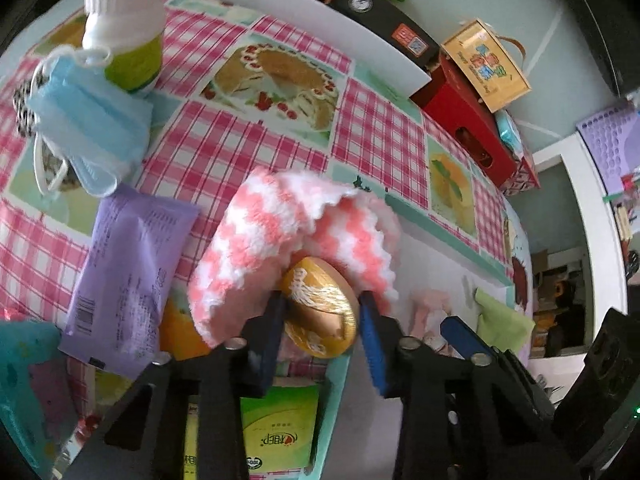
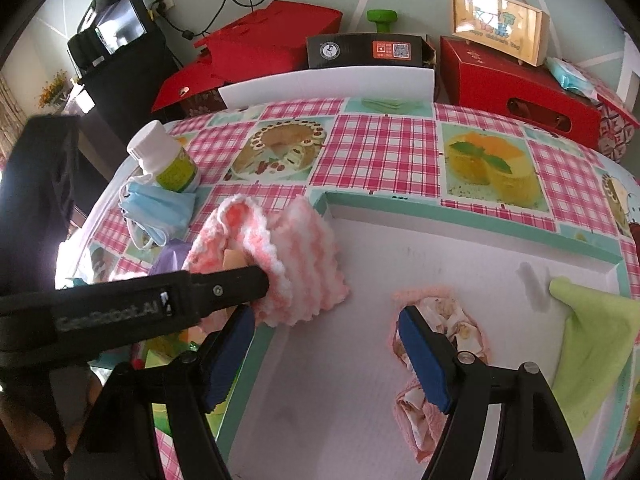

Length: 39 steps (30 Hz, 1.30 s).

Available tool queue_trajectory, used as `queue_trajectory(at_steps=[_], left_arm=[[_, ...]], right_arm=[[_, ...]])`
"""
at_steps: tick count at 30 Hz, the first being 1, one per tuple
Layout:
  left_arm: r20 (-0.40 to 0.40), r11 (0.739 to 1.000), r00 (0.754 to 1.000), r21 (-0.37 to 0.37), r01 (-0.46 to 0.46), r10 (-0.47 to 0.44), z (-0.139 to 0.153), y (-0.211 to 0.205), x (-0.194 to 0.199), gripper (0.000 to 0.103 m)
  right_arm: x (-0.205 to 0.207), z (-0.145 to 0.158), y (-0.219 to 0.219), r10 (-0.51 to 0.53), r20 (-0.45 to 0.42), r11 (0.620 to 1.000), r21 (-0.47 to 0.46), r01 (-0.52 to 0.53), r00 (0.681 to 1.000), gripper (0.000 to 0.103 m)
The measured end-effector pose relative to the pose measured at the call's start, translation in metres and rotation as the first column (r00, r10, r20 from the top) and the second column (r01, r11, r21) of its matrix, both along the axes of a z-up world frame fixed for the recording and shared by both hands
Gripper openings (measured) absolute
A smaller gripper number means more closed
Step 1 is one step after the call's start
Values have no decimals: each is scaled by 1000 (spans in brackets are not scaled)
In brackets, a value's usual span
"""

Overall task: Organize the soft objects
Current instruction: 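Grasp the round gold item on the knitted cloth with the left gripper, then grasp the pink knitted cloth with the right gripper while the left holds the gold item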

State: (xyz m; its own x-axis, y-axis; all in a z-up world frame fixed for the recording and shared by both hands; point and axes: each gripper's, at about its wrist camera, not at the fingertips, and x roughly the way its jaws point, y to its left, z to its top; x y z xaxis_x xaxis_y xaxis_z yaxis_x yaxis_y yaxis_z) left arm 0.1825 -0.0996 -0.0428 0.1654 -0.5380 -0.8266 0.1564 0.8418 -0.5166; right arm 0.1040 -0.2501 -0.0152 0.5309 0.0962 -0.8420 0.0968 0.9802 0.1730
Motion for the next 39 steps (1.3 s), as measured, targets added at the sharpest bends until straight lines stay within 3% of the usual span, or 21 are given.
queue_trajectory(at_steps=[5, 14, 32, 39], left_arm=[[21, 1000, 1000, -4, -17, 17, 5, 4, -1, 24], [34, 997, 997, -13, -71, 71, 9, 15, 0, 18], [93, 993, 989, -48, -109, 113, 34, 33, -6, 15], [208, 986, 964, -53, -158, 165, 65, 51, -8, 15]], right_arm=[[-1, 0, -3, -11, 3, 1000, 6, 11, 1000, 78], [-2, 3, -4, -17, 13, 1000, 8, 17, 1000, 78], [-4, 15, -1, -21, 69, 1000, -1, 21, 997, 77], [10, 17, 18, 36, 99, 999, -19, -34, 994, 77]])
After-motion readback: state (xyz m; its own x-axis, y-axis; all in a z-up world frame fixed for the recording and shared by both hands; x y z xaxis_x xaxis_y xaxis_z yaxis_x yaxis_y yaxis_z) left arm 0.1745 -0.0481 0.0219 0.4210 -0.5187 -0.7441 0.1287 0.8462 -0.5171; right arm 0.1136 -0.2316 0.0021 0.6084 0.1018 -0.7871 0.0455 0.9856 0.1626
